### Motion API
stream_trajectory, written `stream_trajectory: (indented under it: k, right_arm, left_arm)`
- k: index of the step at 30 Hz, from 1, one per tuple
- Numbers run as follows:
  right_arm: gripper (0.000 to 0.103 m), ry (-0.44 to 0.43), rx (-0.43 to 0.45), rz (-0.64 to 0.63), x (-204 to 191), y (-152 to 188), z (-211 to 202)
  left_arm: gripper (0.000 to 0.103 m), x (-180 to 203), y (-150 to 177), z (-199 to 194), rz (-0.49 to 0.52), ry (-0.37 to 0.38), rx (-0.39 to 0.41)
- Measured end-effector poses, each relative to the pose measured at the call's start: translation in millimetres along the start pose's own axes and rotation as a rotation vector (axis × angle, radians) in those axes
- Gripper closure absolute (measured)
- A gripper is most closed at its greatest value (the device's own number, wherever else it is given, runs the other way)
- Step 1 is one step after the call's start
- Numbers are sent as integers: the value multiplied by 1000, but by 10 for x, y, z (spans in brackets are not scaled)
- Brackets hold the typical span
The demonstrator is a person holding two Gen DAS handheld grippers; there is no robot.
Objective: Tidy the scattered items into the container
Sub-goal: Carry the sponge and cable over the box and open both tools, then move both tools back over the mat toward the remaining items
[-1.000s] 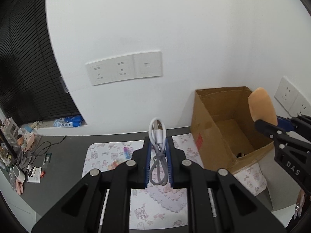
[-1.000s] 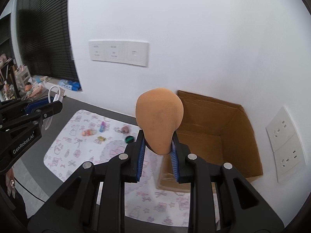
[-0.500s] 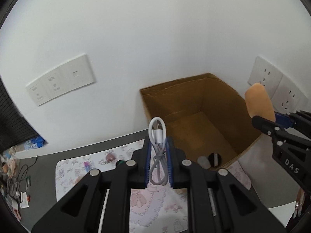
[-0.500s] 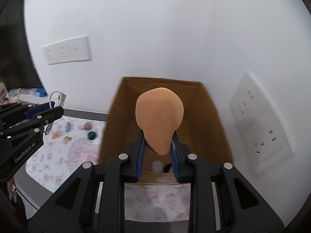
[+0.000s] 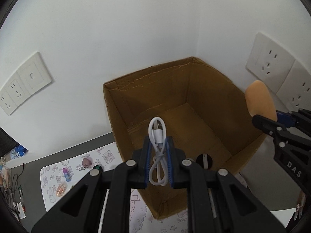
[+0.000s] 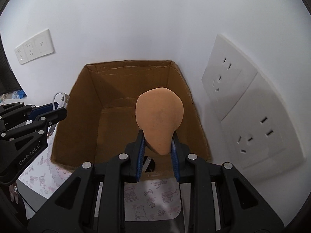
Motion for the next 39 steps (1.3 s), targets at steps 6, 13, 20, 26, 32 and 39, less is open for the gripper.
stream_trajectory:
  k: [6, 13, 20, 26, 32, 39]
  right_arm:
    - [76, -6, -41, -1, -30, -10, 291]
    - [21, -30, -46, 56, -7, 2, 466]
    - [3, -44, -79, 31, -137, 12, 483]
    - [0, -35, -93, 14, -169, 27, 447]
    - [0, -37, -94, 13, -143, 44, 411]
    - [0, -41, -82, 17, -130, 24, 352]
  left_arm:
    - [88, -10, 48, 350, 9, 4, -72]
    - [0, -32, 192, 442, 42, -42, -169]
    - [0, -89, 239, 426, 65, -74, -181]
    - [0, -97, 232, 372, 65, -88, -175]
    - [0, -66, 229, 326, 65, -89, -167]
    - [0, -73, 219, 219, 29, -78, -146]
Point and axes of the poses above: each gripper's, at about its wrist camera, not at the fingertips, and z roughly the way its jaws point, x to its right, y to its underside, the point moved 9 cm from there along z, roughly the way its jaws point, and after that the axes turned 6 degrees about y, right-handed, at the moved point
